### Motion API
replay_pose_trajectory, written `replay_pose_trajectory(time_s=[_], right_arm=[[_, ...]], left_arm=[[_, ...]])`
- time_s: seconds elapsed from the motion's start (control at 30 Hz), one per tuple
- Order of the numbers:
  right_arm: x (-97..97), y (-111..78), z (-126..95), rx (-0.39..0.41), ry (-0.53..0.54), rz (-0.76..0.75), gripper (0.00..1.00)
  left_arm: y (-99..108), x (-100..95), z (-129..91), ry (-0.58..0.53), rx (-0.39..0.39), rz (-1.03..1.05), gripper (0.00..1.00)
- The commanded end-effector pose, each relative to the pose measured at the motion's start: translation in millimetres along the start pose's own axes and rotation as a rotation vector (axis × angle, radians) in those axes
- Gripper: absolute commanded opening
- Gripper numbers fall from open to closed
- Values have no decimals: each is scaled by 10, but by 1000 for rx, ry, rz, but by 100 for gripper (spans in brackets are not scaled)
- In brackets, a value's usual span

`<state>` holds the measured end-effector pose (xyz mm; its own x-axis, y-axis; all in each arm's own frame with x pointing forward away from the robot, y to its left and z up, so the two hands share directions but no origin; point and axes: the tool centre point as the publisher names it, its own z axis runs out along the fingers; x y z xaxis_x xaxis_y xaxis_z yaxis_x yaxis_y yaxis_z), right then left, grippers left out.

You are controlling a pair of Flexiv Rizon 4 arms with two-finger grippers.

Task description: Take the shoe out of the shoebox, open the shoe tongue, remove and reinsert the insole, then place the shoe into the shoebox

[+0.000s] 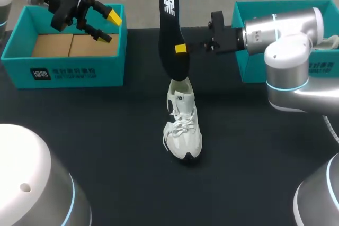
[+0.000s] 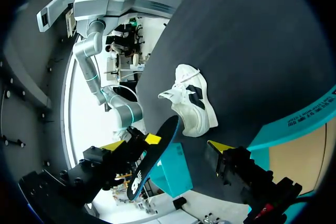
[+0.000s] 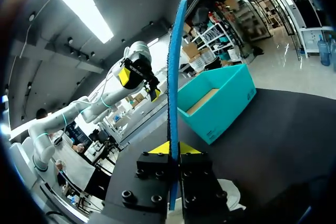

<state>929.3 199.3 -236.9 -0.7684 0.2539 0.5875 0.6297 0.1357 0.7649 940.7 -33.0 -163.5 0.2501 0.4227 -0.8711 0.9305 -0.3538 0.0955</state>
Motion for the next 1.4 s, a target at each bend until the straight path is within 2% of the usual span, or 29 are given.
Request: replay_pose_trajectory(time_s=[0.03, 0.17, 0.23, 0.3, 0.4, 0.6, 0.73, 1.2, 1.4], right_arm=[[1, 6, 9, 2, -2, 1, 0], [1, 6, 9, 2, -2, 1, 0], [-71, -14, 45, -57, 16, -11, 0], [-102, -13, 61, -61, -18, -53, 0], [-134, -6, 84, -112, 0, -70, 0], [-203, -107, 243, -84, 19, -82, 0], [-208, -172, 324, -38, 9, -101, 0], [-341, -418, 325, -20, -1, -93, 0], [-348, -417, 305, -19, -12, -90, 0]], left_arm=[[2, 1, -7, 2, 2, 1, 100], [2, 1, -7, 2, 2, 1, 100], [2, 1, -7, 2, 2, 1, 100], [2, 1, -7, 2, 2, 1, 100], [2, 1, -7, 2, 2, 1, 100], [2, 1, -7, 2, 2, 1, 100], [2, 1, -7, 2, 2, 1, 100], [2, 1, -7, 2, 2, 1, 100], [2, 1, -7, 2, 2, 1, 100]])
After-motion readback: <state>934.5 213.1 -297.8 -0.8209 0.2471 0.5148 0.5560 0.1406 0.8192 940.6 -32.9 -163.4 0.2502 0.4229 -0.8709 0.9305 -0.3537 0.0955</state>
